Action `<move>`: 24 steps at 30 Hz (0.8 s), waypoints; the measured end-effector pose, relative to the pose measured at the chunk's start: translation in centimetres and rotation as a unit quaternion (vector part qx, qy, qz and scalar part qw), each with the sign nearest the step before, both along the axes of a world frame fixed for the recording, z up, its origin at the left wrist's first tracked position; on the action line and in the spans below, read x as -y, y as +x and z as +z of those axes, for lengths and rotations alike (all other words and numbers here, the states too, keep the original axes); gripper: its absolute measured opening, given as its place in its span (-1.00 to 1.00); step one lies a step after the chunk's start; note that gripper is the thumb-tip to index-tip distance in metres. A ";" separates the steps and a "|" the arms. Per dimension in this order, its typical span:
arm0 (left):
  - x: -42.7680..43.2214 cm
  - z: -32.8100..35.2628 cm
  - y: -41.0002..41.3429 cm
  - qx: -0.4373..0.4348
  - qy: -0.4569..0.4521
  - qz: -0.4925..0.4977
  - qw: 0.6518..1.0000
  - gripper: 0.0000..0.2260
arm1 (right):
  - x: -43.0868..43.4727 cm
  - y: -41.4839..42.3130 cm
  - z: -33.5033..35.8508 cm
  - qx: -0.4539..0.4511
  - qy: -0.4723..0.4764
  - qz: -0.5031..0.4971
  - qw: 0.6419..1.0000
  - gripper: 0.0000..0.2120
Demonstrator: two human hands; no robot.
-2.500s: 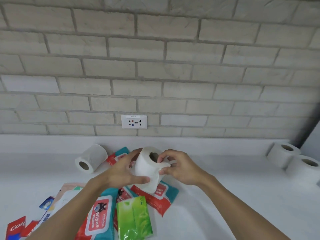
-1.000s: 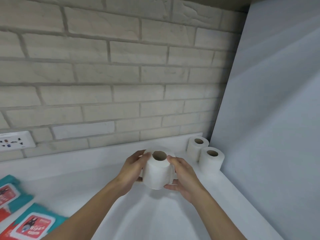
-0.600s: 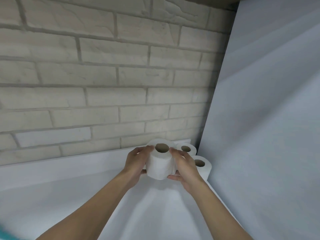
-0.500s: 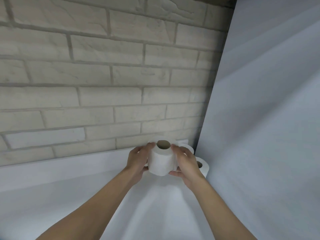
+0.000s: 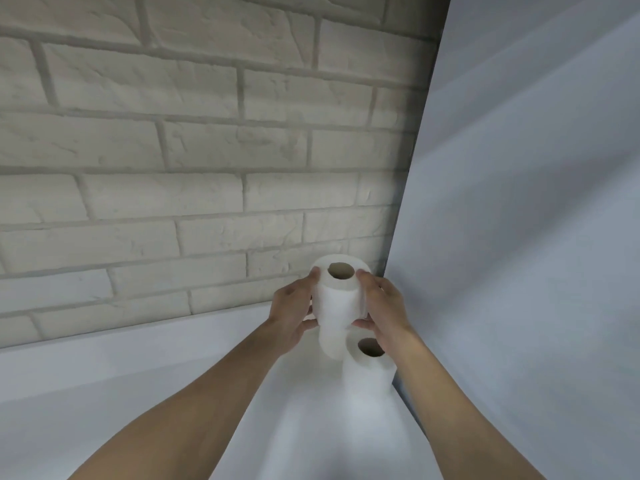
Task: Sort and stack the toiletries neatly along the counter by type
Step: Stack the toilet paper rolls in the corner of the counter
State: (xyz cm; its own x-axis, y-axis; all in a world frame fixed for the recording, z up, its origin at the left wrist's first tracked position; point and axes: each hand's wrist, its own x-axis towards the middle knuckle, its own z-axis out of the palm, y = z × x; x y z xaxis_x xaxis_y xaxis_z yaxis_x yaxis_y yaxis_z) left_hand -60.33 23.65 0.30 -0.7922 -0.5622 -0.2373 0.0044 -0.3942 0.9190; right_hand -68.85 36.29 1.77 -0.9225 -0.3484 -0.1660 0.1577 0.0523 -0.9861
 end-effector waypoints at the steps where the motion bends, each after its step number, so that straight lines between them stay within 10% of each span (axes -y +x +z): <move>1: -0.1 -0.1 -0.5 -0.005 0.001 -0.004 1.000 -0.67 | 0.0 -0.6 -0.2 -0.004 -0.004 -0.001 1.000 -0.62; 14: -1.1 -1.5 -4.3 -0.009 -0.050 0.019 0.999 -0.90 | 0.9 -4.0 -2.3 -0.120 0.065 0.021 0.990 -0.58; 24: -1.2 -2.4 -4.4 0.045 -0.116 0.001 0.992 -0.64 | 1.2 -5.1 -3.9 -0.104 0.090 0.040 0.990 -0.52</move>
